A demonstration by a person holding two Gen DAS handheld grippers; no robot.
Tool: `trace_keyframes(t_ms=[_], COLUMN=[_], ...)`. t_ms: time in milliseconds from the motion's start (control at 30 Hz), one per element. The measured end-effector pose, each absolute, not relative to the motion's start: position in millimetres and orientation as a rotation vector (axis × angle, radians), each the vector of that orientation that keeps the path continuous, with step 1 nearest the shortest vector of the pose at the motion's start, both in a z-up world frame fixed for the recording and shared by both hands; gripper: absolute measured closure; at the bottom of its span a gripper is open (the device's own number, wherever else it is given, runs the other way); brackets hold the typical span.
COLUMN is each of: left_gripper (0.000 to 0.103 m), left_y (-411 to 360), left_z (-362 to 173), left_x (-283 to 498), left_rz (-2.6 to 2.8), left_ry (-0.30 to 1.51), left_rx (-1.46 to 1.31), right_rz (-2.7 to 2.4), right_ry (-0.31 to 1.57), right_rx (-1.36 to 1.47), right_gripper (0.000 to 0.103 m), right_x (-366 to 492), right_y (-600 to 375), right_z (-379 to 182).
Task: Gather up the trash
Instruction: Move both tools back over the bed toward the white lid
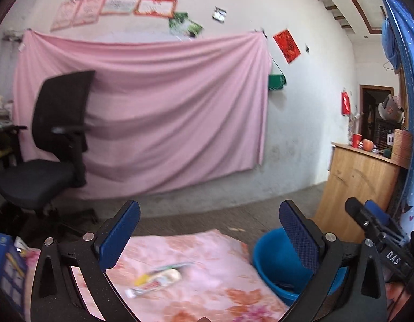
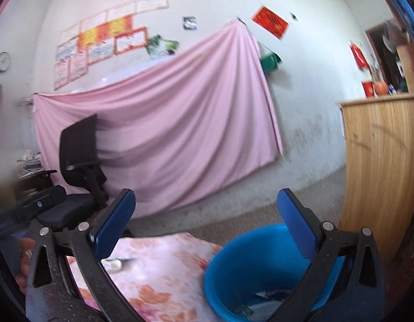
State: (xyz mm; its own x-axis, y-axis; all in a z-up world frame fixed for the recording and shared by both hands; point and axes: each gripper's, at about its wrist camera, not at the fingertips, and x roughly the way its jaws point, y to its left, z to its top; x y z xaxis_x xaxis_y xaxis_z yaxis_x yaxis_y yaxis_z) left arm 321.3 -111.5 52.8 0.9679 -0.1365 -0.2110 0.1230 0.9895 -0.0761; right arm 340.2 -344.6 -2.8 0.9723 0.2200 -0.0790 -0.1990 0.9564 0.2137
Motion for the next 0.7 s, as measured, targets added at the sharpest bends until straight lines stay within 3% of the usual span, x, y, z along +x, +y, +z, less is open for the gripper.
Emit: trace_keyframes(t_ms=[333,700], left_gripper=[0.001,0.001], left_y=[-49.8,-12.8], left_z=[49.7,31.2], left_x=[284.8,252.8], left_rz=[-0.002,0.094], left_ry=[0.126,0.088], left_rx=[-0.081,-0.051], right_rz=[0.292,0.378], right_ry=[-0.039,-0.06], right_rx=[0.17,0.096], right_gripper=[0.0,0.0], right_x=[320.8,316.6], right_y=[-291.0,-251.2], right_z=[14.9,10.8])
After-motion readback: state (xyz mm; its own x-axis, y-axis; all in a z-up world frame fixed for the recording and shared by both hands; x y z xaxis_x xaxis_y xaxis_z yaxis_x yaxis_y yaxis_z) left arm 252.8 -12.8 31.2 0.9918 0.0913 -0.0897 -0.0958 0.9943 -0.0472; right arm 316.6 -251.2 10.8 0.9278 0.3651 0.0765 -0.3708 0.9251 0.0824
